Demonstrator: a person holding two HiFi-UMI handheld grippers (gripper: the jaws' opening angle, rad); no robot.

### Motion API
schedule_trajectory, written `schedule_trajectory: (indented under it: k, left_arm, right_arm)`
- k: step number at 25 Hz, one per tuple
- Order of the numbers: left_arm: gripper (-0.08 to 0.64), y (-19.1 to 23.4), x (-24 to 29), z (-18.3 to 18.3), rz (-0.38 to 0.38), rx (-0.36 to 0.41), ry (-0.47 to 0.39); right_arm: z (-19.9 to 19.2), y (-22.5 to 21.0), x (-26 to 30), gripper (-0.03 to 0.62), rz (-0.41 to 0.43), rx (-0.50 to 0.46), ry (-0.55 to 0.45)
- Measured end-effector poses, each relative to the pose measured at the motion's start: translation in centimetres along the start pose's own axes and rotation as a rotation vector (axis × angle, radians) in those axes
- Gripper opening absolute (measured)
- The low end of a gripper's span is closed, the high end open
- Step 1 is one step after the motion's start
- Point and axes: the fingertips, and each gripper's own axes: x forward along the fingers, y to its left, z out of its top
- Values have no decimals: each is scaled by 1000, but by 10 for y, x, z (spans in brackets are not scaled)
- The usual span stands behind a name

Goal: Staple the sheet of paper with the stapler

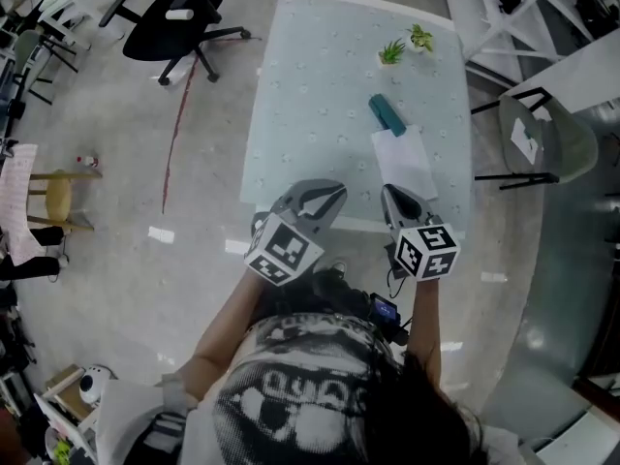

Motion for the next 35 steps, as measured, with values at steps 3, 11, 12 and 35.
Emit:
schedule_trajectory:
  k: [3, 11, 12, 35]
  left_arm:
    - [9, -21, -6, -7, 21, -15, 21]
    - [9, -81, -26, -14, 76, -27, 27]
    - [9, -87, -28, -13, 82, -24, 24]
    - [9, -161, -50, 1, 105, 5, -44]
  right_arm:
    - [-3, 10, -22, -6, 25, -22, -47]
    - [-17, 39, -81, -6, 91, -153, -154]
    - [-19, 42, -87, -6, 96, -161, -164]
    - [-50, 58, -143, -6, 129, -247, -206]
